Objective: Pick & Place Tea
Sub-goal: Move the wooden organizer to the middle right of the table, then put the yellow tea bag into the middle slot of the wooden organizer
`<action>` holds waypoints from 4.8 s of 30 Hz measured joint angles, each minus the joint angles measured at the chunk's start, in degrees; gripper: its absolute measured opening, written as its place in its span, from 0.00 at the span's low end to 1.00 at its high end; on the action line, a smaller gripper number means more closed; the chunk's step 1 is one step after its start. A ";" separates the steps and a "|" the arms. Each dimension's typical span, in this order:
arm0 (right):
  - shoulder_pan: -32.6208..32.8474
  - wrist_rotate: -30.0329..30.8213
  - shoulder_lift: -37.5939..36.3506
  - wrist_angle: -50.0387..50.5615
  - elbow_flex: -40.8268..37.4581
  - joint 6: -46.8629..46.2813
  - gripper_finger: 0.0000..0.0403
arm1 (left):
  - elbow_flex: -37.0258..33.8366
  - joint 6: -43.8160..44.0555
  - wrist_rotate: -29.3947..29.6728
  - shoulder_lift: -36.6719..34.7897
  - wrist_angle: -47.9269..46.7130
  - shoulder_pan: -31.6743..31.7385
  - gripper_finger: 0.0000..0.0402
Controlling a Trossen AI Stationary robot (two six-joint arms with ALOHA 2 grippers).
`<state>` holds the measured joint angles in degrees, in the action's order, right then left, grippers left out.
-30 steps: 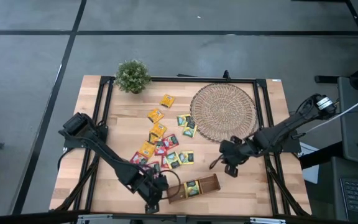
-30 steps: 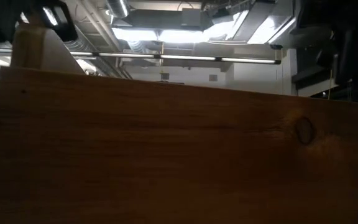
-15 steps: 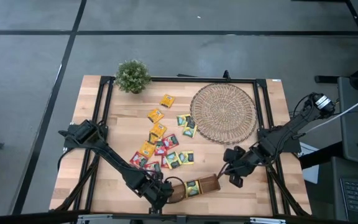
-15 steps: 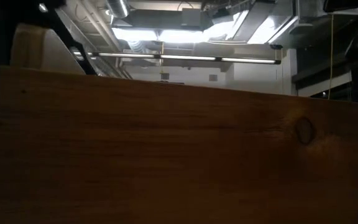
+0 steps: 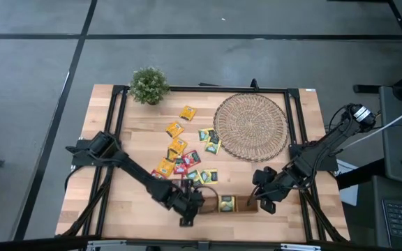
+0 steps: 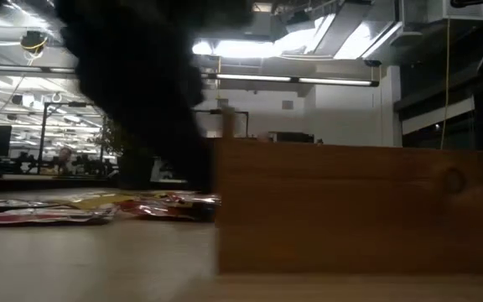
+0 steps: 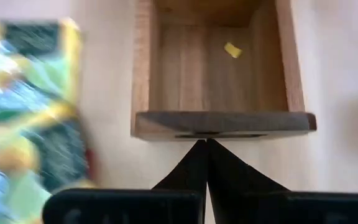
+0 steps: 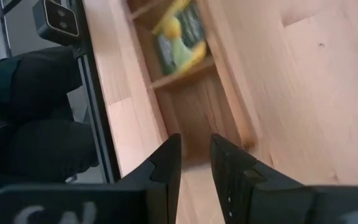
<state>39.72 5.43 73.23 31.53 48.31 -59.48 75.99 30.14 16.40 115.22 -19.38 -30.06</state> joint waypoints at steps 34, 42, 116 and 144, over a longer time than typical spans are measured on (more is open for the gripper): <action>-2.26 16.23 0.70 -10.40 0.00 10.38 0.22 | -0.10 -16.45 -17.85 -8.57 -8.72 16.90 0.01; -5.21 10.95 0.70 -10.75 0.00 13.36 0.22 | -3.48 -11.28 -23.25 -8.43 6.52 13.00 0.00; -40.74 -8.76 20.46 -25.06 0.00 31.50 0.01 | -14.05 -26.41 -31.65 -10.88 12.26 45.46 0.13; -45.49 -14.69 34.88 -26.09 7.06 33.21 0.02 | -14.03 -20.42 -27.77 -8.39 18.79 45.95 0.38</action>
<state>-5.76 -9.27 108.12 5.44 55.37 -26.28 61.95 9.71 -11.37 106.83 -0.59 15.90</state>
